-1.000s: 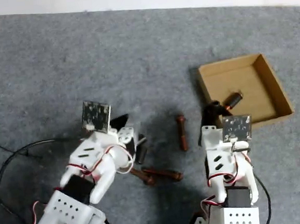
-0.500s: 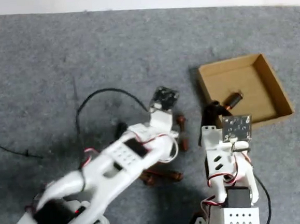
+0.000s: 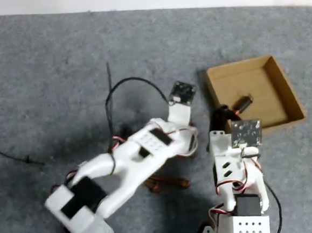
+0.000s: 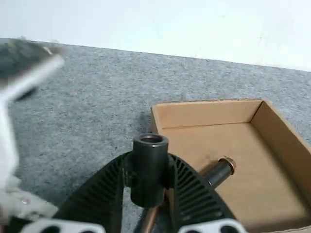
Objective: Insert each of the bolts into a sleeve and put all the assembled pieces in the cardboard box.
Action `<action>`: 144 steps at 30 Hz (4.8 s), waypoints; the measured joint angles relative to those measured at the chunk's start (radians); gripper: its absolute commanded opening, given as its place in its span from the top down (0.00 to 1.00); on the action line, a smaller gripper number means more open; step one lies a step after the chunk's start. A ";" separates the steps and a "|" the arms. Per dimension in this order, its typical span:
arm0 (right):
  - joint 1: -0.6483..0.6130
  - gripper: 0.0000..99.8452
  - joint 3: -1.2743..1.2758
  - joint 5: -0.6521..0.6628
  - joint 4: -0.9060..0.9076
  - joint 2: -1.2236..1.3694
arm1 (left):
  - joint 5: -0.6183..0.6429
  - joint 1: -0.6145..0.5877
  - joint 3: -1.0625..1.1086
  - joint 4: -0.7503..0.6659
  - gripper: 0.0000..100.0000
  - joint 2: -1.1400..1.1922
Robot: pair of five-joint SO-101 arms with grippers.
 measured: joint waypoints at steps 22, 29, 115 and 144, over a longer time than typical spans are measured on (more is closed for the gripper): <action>0.000 1.00 0.000 0.000 0.000 0.000 | 0.002 -0.040 -0.305 0.267 0.81 0.244; 0.000 1.00 0.000 0.000 0.000 0.000 | 0.006 -0.043 -0.311 0.278 1.00 0.245; -0.497 1.00 0.000 0.239 -0.247 -0.003 | -0.106 -0.072 1.074 -0.764 0.99 -1.643; -0.598 1.00 0.000 0.226 -0.261 -0.003 | -0.106 -0.144 1.074 -0.827 0.99 -1.643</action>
